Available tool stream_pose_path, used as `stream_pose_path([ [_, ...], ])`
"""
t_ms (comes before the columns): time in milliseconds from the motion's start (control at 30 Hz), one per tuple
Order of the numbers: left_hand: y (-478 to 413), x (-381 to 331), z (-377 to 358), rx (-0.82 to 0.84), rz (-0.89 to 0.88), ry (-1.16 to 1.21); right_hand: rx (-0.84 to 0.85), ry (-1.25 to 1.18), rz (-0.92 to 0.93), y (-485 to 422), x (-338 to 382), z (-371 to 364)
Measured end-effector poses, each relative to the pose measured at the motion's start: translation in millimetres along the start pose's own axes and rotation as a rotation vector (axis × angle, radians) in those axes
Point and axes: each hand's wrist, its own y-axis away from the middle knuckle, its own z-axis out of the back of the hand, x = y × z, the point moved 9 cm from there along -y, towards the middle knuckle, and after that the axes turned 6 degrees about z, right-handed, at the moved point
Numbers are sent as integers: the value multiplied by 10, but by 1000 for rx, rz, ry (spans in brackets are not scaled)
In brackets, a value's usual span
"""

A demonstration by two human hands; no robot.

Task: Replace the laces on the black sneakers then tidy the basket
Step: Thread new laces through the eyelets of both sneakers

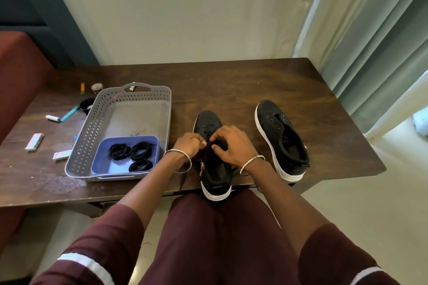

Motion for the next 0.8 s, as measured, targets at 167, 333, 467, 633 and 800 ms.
stream_pose_path([
  [167,22,27,-21,-6,2,34,-16,114,-60,-48,42,54],
  [333,176,3,14,-130,-184,60,8,164,-76,-114,34,54],
  [467,345,-102,3,-239,-329,-105,87,199,-38,-165,49,-14],
  [633,339,-177,73,-334,-369,-202,119,183,-41,-145,-13,-69],
  [800,269,-147,122,-290,-330,-251,48,107,-94,-85,-57,-144],
])
